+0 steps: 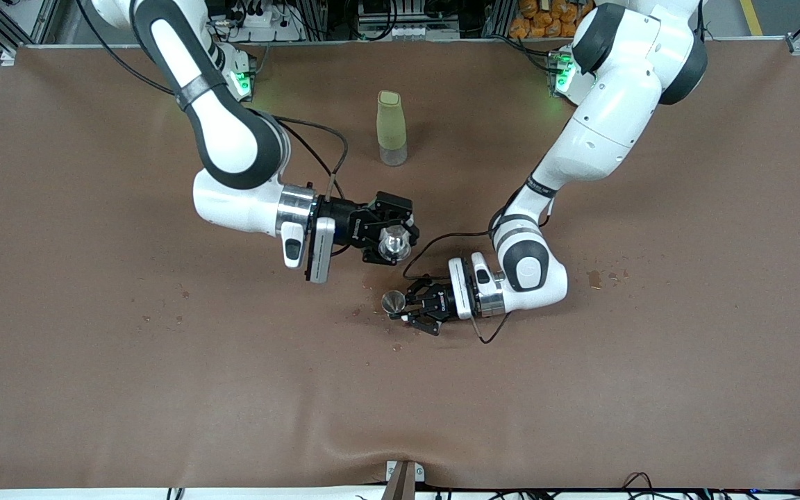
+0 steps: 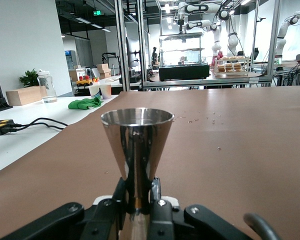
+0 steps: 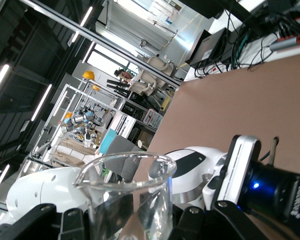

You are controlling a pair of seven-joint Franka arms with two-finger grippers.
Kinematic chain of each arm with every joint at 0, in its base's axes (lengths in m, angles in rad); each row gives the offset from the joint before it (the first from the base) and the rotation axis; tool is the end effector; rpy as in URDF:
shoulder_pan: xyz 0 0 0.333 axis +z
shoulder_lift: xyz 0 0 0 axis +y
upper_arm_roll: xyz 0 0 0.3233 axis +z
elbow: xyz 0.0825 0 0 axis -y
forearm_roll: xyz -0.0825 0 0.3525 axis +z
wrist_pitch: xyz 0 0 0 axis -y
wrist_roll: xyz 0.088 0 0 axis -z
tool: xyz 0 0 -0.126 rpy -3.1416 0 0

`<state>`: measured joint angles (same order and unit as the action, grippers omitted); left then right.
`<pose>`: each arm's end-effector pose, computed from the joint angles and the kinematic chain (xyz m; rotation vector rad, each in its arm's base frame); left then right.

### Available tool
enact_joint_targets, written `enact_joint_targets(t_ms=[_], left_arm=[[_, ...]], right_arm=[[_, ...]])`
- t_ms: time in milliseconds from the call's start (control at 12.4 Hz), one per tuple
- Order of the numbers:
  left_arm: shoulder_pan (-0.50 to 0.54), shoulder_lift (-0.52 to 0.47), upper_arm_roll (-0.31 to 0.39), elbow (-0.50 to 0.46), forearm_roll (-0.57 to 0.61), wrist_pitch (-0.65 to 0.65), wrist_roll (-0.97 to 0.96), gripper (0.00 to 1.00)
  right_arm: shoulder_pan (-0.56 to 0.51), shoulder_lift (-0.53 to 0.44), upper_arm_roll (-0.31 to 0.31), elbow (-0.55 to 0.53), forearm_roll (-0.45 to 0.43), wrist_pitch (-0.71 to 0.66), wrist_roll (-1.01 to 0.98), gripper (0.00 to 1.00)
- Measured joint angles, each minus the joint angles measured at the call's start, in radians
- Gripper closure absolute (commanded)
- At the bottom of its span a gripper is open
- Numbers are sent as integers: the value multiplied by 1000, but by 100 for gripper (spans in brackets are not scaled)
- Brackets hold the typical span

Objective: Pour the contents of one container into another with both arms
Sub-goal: 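Tilt the beaker over the jigger with the right gripper, then hold the beaker tilted over the jigger with the right gripper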

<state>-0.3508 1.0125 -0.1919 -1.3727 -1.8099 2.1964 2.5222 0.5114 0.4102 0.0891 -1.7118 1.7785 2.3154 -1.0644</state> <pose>0.6213 -0.3908 0.1538 1.3965 -1.3106 1.2620 0.5468 0.4043 0.4115 -1.7662 -0.3172 -0.4605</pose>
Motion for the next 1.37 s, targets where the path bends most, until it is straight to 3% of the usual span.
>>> enact_joint_targets(t_ms=[1368], left_arm=[[33, -8, -1, -33, 34, -79, 1, 100]], right_arm=[[8, -13, 0, 14, 4, 8, 271, 100]])
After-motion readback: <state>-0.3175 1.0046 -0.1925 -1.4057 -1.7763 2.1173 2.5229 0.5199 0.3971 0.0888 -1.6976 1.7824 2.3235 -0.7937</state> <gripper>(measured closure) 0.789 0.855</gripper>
